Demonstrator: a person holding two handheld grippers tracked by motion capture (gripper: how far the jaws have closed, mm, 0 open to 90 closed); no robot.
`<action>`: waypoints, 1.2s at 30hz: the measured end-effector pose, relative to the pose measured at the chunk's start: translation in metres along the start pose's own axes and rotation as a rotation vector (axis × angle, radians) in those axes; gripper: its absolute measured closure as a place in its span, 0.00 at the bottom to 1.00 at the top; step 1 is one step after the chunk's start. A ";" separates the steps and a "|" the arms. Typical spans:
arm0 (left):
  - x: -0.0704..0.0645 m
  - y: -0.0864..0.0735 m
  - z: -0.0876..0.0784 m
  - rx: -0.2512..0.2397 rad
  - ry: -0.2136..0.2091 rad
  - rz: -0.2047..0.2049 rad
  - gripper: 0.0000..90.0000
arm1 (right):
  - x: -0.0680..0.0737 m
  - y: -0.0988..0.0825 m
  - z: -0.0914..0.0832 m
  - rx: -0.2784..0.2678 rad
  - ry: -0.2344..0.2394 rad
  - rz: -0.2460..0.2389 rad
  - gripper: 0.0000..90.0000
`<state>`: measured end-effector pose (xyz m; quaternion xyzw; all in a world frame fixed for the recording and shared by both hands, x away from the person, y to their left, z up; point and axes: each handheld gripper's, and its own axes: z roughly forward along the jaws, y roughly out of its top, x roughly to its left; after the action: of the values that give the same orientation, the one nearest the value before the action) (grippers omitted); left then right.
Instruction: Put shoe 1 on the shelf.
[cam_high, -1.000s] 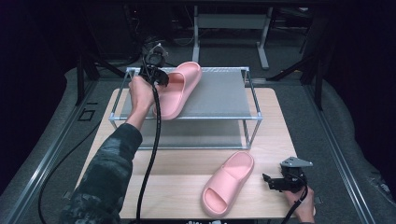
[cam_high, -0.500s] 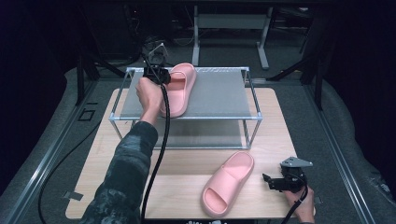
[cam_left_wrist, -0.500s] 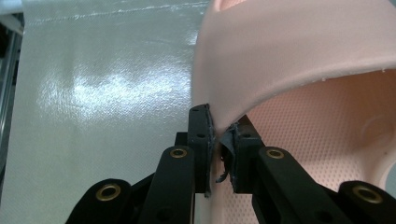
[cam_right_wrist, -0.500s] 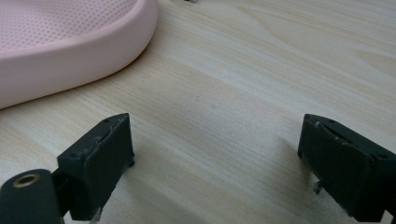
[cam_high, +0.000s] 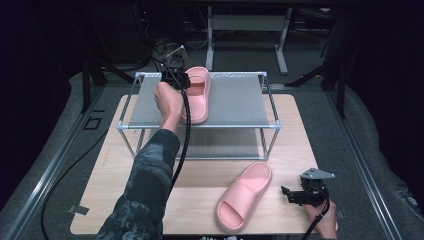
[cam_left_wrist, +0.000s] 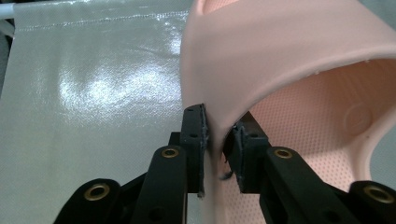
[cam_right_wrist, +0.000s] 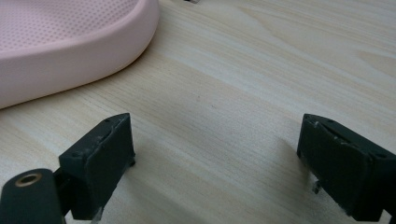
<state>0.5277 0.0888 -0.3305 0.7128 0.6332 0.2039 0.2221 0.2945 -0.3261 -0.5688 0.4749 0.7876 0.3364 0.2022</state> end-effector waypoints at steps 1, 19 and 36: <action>0.001 0.000 -0.001 -0.002 0.009 0.005 0.80 | 0.000 0.000 0.000 0.000 0.000 0.000 0.12; 0.029 -0.014 -0.028 0.000 -0.157 0.212 0.26 | 0.000 0.000 0.000 0.000 -0.001 0.001 0.12; 0.053 -0.063 -0.061 -0.026 -0.310 0.375 0.04 | 0.000 0.000 0.001 -0.012 0.002 0.008 0.13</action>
<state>0.4474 0.1515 -0.3165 0.8377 0.4456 0.1377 0.2842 0.2950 -0.3262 -0.5694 0.4767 0.7838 0.3425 0.2028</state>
